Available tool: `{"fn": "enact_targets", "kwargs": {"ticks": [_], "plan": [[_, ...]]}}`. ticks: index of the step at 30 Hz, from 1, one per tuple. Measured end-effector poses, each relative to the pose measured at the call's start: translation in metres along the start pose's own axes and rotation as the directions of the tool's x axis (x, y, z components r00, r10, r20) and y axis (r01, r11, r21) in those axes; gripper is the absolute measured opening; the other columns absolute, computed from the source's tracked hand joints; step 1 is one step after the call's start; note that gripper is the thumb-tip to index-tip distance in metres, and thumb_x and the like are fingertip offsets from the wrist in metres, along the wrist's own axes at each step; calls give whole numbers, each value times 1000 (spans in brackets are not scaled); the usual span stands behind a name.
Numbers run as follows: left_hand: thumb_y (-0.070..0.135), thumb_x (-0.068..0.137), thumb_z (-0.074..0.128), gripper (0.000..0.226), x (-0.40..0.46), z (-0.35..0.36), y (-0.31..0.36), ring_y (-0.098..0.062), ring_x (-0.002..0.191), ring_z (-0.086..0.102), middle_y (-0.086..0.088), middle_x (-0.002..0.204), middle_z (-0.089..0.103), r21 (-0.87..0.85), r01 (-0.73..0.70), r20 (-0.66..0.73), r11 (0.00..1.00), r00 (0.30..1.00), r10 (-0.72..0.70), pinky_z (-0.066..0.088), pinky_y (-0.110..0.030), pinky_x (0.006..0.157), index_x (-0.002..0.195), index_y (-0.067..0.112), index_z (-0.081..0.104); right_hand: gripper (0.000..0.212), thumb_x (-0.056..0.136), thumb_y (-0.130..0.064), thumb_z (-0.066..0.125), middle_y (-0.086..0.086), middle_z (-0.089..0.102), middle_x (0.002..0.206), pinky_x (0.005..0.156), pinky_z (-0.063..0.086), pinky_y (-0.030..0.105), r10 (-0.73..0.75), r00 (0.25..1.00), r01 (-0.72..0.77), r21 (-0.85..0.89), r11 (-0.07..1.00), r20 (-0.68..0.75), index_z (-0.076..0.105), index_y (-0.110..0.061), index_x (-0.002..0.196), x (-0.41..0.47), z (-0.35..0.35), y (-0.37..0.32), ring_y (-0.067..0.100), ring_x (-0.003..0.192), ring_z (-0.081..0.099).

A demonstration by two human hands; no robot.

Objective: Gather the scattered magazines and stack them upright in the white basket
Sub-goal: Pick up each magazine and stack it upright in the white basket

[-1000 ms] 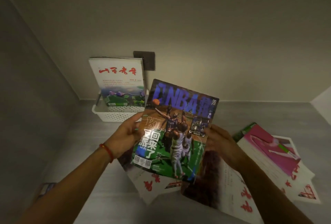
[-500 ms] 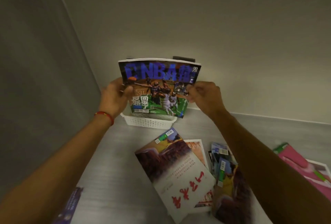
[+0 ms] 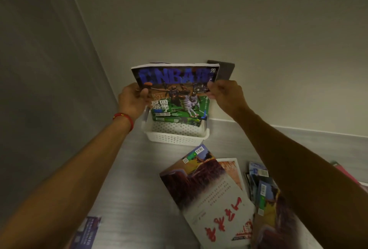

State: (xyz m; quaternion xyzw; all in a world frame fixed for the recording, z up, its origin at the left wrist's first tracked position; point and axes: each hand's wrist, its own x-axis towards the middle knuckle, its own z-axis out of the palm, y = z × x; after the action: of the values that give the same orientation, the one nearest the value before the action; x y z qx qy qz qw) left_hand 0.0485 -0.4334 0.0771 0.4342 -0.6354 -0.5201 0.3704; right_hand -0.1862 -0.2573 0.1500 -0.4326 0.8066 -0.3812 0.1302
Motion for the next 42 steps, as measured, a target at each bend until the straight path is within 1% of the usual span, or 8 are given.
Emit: {"fn": "enact_targets", "kwargs": {"ticks": [5,10,15,20,25,29,35,42], "plan": [[-5,96,51,27,8,1,-7,-3,58,67,11,64,72,-57,21,-36,998,999,-24,55,-21,56,87,18,62,38,102,-34,46,7,74,86,67,56,27,-17,999,17,6,1000,33,70,-6,93,-5,18,-12,19,74,70],[24,88,62,10,8,19,-36,-28,73,69,6,71,74,34,64,-35,997,997,-62,59,-49,75,80,18,64,22,96,-23,53,6,67,90,58,41,21,162,979,-161,-16,987,125,69,-8,100,-8,35,15,25,83,64],[52,80,59,49,2,38,-44,-36,93,72,-20,95,75,206,153,-92,967,986,-136,58,-50,85,100,8,69,21,87,3,55,8,70,101,70,53,26,315,926,-375,403,834,210,66,-8,102,-20,42,27,22,89,66],[0,86,56,31,8,51,-42,-32,111,64,-7,113,67,152,224,-33,963,974,-222,52,-49,100,113,13,61,64,78,2,63,7,47,132,99,49,44,345,900,-435,612,661,266,42,-14,136,-24,36,27,31,129,48],[5,92,52,54,-17,48,-28,-35,131,50,-16,141,52,257,293,-102,921,956,-276,41,-41,109,144,8,41,48,84,2,65,9,59,131,105,46,47,236,944,-312,394,864,230,57,-14,129,-60,9,49,24,123,53],[-2,74,51,51,-77,67,-11,-36,109,62,-20,120,62,269,43,-127,962,992,-9,49,-45,102,124,5,54,39,84,-5,70,4,64,125,90,54,34,229,956,-264,199,944,182,67,-25,117,-121,-17,118,22,116,59],[5,80,62,40,-214,154,-19,-26,117,59,-8,127,62,371,-176,270,912,960,76,42,-29,106,119,17,63,22,92,-11,62,6,68,113,88,40,23,353,933,-335,-199,921,63,69,-9,113,-221,-84,219,23,106,63],[24,84,52,49,-334,283,-39,-30,138,43,-8,146,51,463,-432,713,774,700,-36,31,-38,119,132,20,60,34,93,-12,54,3,57,135,104,44,35,404,900,-282,-490,825,162,59,-23,125,-293,-200,324,19,121,54]]}}
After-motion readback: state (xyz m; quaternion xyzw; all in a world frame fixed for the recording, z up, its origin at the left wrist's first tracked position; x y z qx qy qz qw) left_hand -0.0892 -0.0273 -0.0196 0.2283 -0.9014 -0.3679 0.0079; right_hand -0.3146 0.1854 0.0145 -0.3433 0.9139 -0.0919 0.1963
